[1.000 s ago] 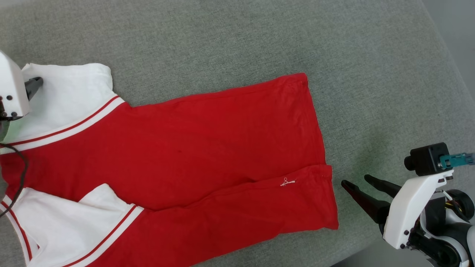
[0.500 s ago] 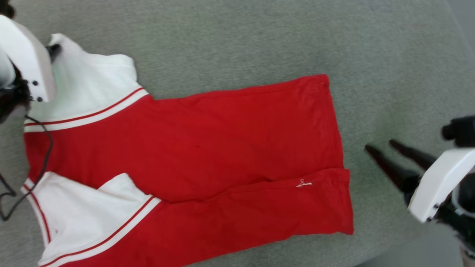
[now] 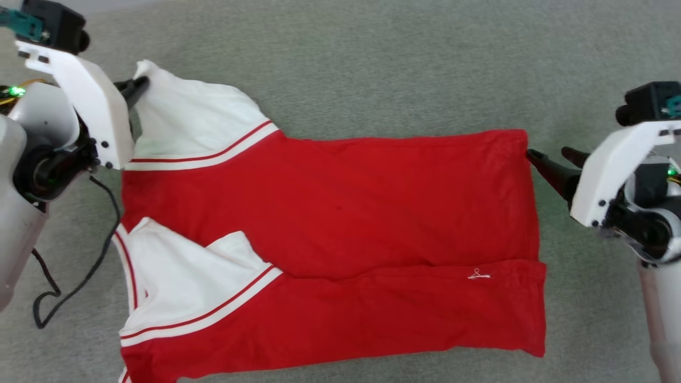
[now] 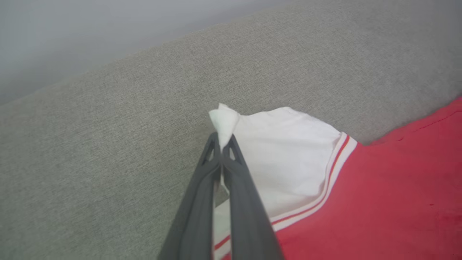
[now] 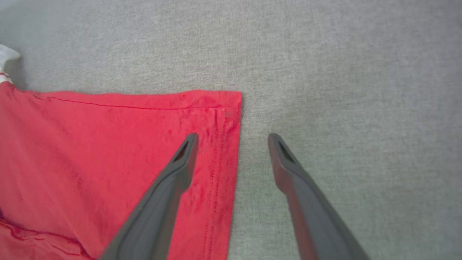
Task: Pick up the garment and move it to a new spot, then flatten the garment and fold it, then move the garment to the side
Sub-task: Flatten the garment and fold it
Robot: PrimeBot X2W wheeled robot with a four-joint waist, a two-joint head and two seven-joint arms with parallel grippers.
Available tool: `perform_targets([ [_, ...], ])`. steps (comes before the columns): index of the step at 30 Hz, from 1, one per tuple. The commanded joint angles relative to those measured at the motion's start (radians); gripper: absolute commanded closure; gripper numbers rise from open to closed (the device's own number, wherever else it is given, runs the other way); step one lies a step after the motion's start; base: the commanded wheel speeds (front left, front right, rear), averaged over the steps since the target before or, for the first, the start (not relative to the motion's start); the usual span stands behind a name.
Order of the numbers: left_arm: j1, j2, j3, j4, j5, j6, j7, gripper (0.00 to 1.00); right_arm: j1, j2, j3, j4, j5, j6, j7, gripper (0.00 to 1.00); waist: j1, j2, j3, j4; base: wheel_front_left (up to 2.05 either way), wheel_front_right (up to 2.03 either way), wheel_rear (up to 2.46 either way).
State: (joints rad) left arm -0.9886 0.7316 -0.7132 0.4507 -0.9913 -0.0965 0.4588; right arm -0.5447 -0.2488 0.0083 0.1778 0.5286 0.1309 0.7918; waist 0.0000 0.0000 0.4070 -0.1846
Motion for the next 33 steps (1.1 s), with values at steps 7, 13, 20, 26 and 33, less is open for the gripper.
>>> perform_targets([
  [7, 0.000, -0.017, -0.015, -0.011, 0.011, -0.007, -0.019, 1.00, -0.172, 0.016, 0.072, 0.348, -0.026, -0.001, -0.082, 0.00, 0.0000, 0.0000, 0.009, 0.040, 0.00, 0.00, 0.00],
  [13, 0.006, -0.020, -0.026, 0.000, 0.010, -0.011, -0.019, 1.00, -0.233, 0.023, 0.168, 0.495, 0.021, 0.000, -0.103, 0.00, 0.0000, 0.0000, 0.014, 0.048, 0.00, 0.00, 0.00],
  [20, 0.006, -0.033, -0.038, 0.017, 0.008, -0.017, -0.029, 1.00, -0.248, 0.012, 0.278, 0.582, 0.077, 0.001, -0.110, 0.53, 0.0000, 0.0000, 0.007, 0.060, 0.00, 0.00, 0.00],
  [26, 0.017, -0.040, -0.048, 0.037, 0.001, -0.025, -0.044, 1.00, -0.265, -0.036, 0.345, 0.603, 0.155, 0.000, -0.153, 1.00, 0.0000, 0.0000, -0.013, 0.073, 0.00, 0.00, 0.00],
  [33, 0.046, -0.053, -0.064, 0.052, -0.022, -0.031, -0.074, 1.00, -0.276, -0.107, 0.416, 0.572, 0.237, -0.001, -0.223, 1.00, 0.0000, 0.0000, -0.067, 0.091, 0.00, 0.00, 0.00],
])
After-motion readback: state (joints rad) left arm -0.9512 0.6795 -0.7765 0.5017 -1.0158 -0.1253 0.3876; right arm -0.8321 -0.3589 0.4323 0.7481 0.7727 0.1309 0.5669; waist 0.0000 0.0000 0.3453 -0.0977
